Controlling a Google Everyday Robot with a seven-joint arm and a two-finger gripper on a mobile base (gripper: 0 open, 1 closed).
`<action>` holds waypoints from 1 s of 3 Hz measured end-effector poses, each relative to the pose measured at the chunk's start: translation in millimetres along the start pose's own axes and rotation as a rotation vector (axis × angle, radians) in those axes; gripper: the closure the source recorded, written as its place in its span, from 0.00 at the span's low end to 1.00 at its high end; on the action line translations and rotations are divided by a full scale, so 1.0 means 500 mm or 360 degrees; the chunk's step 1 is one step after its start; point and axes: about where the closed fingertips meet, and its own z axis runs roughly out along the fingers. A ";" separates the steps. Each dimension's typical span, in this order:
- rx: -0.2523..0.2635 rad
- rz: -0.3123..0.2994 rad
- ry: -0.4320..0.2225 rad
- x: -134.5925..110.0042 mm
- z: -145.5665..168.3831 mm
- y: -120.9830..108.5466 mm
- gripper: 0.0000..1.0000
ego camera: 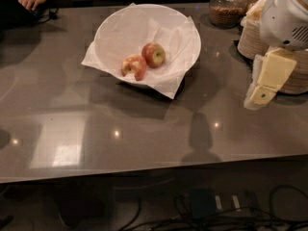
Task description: Pick apple from white bowl
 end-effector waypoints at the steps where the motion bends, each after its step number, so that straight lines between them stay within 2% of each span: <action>1: 0.0033 -0.0098 -0.0083 -0.048 0.009 -0.035 0.00; 2: 0.0059 -0.0264 -0.0179 -0.122 0.021 -0.096 0.00; 3: 0.0039 -0.0441 -0.0263 -0.190 0.044 -0.148 0.00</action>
Offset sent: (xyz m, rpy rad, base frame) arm 0.0983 0.0878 0.0364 0.0659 -0.1424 0.3110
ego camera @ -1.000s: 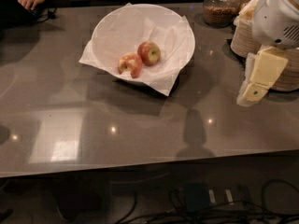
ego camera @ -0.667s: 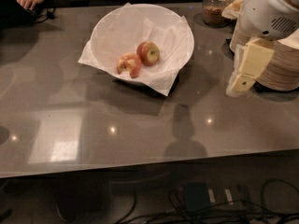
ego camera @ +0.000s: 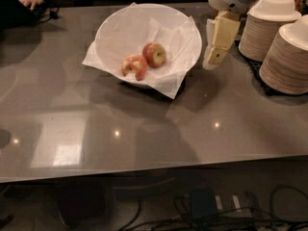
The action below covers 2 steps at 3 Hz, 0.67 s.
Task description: Pick apple from white bowl
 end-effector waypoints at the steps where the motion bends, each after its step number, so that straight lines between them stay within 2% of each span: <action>1: -0.0038 -0.0136 -0.0055 -0.035 0.043 -0.052 0.00; 2: -0.0049 -0.0198 -0.0107 -0.056 0.095 -0.098 0.00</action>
Offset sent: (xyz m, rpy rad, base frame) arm 0.0860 0.0636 -0.0216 0.0161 -0.0071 0.1987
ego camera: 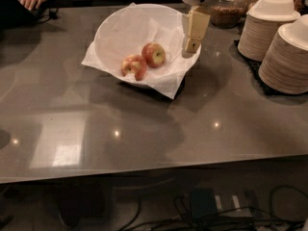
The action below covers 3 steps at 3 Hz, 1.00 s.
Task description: Pick apple from white bowl
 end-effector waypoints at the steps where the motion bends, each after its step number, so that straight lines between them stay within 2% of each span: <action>1: 0.0000 0.0000 0.0000 0.000 0.000 0.000 0.00; 3: -0.0011 -0.0153 0.0091 0.042 0.030 -0.045 0.00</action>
Offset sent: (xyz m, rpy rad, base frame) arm 0.0235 -0.0136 -0.0026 -0.1017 -0.0716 0.0552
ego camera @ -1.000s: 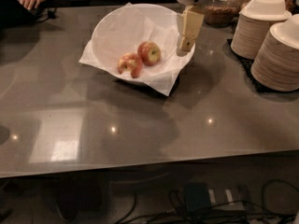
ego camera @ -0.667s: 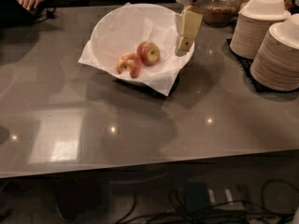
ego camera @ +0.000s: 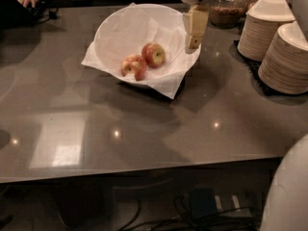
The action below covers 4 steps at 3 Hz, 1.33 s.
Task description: Pick apple from white bowl
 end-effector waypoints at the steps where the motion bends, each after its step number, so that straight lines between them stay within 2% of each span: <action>1: -0.0018 -0.0072 0.0009 0.020 0.028 -0.034 0.00; 2: -0.0028 -0.0108 -0.0025 0.028 0.060 -0.057 0.06; 3: -0.0034 -0.0123 -0.0079 0.028 0.090 -0.068 0.25; 4: -0.0056 -0.0131 -0.0121 0.027 0.118 -0.070 0.34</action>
Offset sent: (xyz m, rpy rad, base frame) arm 0.0586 0.0037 -0.0203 -0.0192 0.0182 0.1076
